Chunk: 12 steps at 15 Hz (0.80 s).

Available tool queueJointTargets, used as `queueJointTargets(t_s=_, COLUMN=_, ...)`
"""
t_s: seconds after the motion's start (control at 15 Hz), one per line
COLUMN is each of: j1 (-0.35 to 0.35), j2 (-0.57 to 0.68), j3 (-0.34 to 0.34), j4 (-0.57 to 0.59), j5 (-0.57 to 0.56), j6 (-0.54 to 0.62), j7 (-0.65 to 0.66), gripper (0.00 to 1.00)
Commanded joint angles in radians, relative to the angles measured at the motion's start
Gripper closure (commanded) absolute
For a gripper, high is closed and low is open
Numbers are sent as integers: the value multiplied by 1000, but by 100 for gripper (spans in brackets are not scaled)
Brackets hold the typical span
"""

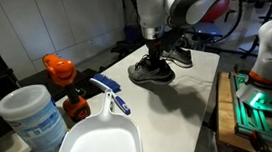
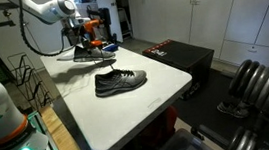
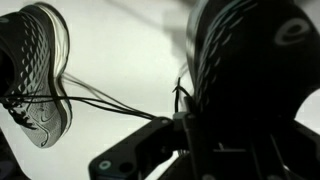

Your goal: Remove the top shoe on the stacked shoes and put it on the left, pick up the shoe on the right and put it on top of the shoe on the left

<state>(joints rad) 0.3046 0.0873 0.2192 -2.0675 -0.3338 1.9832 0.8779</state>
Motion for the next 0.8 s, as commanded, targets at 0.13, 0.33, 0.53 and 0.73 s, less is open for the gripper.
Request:
queueJointTargets(t_s=0.13, j1=-29, j2=-67, j3=-9, j4=-153, j5=-89, j6=120, j7=-64, gripper=98)
queueJointTargets(t_s=0.33, j1=-44, j2=-82, j3=-13, j4=-201, j5=-117, j6=163, j7=-90, gripper=98)
queueJointTargets(t_s=0.53, j1=-54, j2=-104, j3=-11, j4=-222, j5=-91, j6=184, j7=-97, gripper=65)
queueJointTargets(t_s=0.73, j1=-58, j2=-152, j3=-5, j4=-233, j5=-87, j6=148, j7=-108, gripper=42)
